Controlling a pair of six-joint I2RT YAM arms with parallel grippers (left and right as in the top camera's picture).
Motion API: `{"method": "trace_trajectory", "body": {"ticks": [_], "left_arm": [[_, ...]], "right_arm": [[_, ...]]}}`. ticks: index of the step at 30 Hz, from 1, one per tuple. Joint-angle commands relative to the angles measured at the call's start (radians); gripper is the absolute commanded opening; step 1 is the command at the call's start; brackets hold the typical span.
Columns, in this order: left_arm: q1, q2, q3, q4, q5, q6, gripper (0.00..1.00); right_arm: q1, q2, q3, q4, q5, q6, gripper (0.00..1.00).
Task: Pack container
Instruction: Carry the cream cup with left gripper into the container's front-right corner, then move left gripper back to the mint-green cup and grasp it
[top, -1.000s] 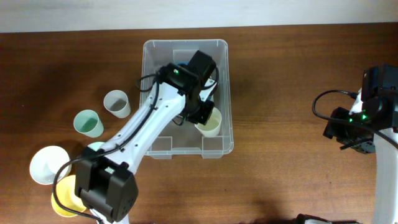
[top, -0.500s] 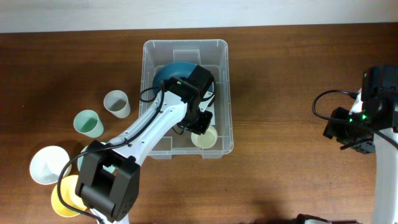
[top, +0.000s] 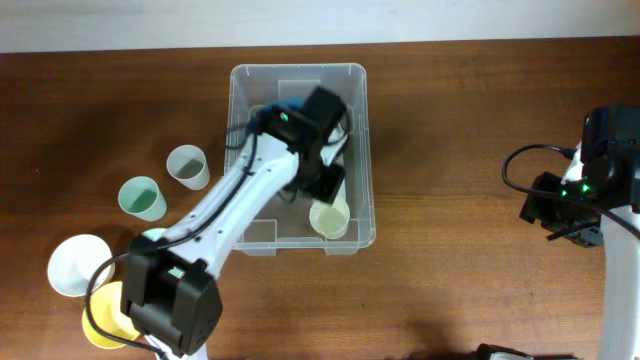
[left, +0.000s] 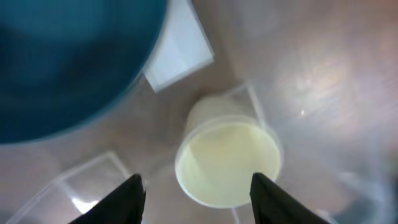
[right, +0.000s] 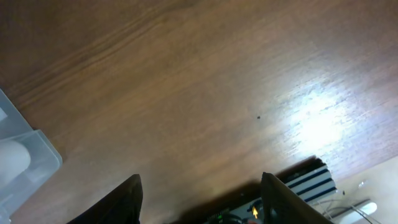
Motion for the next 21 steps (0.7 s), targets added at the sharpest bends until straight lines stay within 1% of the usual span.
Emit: {"method": "trace_trajectory", "body": {"ticks": [1,4,6,7,11,12,15,18,21], "left_arm": [[0.042,-0.056,0.181,-0.079,-0.133,0.005,0.61],[0.105,-0.101,0.305,-0.164,-0.29,0.005,0.71],[0.177,-0.139,0.347,-0.197,-0.335,0.004,0.72],[0.219,-0.159,0.349,-0.202,-0.336,0.003,0.73],[0.449,-0.214,0.349,-0.26,-0.335,-0.1,0.74],[0.506,-0.216,0.348,-0.278,-0.333,-0.121,0.76],[0.669,-0.212,0.322,-0.302,-0.285,-0.134,0.77],[0.794,-0.212,0.233,-0.275,-0.229,-0.134,0.78],[0.858,-0.212,0.099,-0.207,-0.207,-0.132,0.78]], "right_arm": [[-0.001,-0.014,-0.003,0.0,0.011,0.0,0.57],[-0.001,-0.014,-0.003,0.001,0.014,0.0,0.57],[-0.001,-0.014,-0.003,0.001,0.014,0.0,0.57],[-0.001,-0.014,-0.003,0.001,0.014,0.0,0.57],[-0.001,-0.014,-0.003,0.002,0.014,0.0,0.57],[-0.001,-0.014,-0.003,0.003,0.014,0.0,0.57],[-0.001,-0.014,-0.003,0.004,0.013,0.0,0.57],[-0.001,-0.014,-0.003,0.004,0.013,0.0,0.57],[-0.001,-0.014,-0.003,0.004,0.013,0.0,0.57]]}}
